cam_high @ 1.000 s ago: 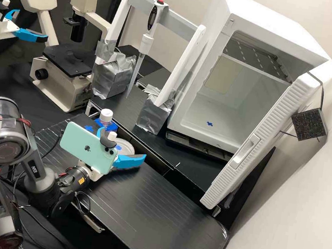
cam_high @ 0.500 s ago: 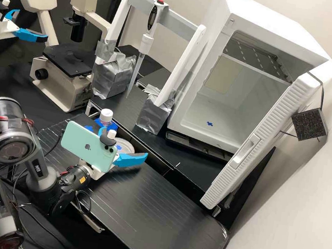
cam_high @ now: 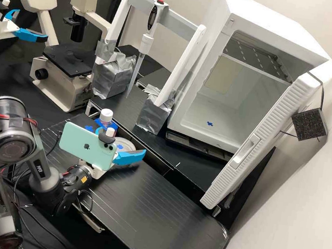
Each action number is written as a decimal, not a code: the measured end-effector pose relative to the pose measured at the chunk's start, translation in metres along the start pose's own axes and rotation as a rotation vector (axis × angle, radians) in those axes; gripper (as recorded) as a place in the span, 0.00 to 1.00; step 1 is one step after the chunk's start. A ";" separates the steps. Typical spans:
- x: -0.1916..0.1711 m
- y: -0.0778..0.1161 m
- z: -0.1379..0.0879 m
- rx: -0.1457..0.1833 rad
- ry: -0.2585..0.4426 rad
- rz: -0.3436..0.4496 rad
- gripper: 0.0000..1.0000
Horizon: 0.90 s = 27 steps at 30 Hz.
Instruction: Move the petri dish to the incubator
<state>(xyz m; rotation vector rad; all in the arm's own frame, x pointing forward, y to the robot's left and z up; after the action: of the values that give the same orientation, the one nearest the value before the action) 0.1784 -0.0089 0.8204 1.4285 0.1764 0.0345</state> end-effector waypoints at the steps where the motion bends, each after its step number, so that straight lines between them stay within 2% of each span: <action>1: -0.001 0.001 0.000 0.001 0.001 -0.001 1.00; 17: -0.011 0.004 0.001 0.026 0.019 -0.033 1.00; 24: -0.032 0.013 -0.013 0.012 0.031 -0.052 1.00; 26: -0.039 0.018 -0.018 0.004 0.015 -0.026 1.00; 27: -0.044 0.021 -0.024 -0.013 0.014 -0.001 1.00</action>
<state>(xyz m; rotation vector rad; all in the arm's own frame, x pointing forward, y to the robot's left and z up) 0.1338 0.0116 0.8427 1.4155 0.1883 0.0455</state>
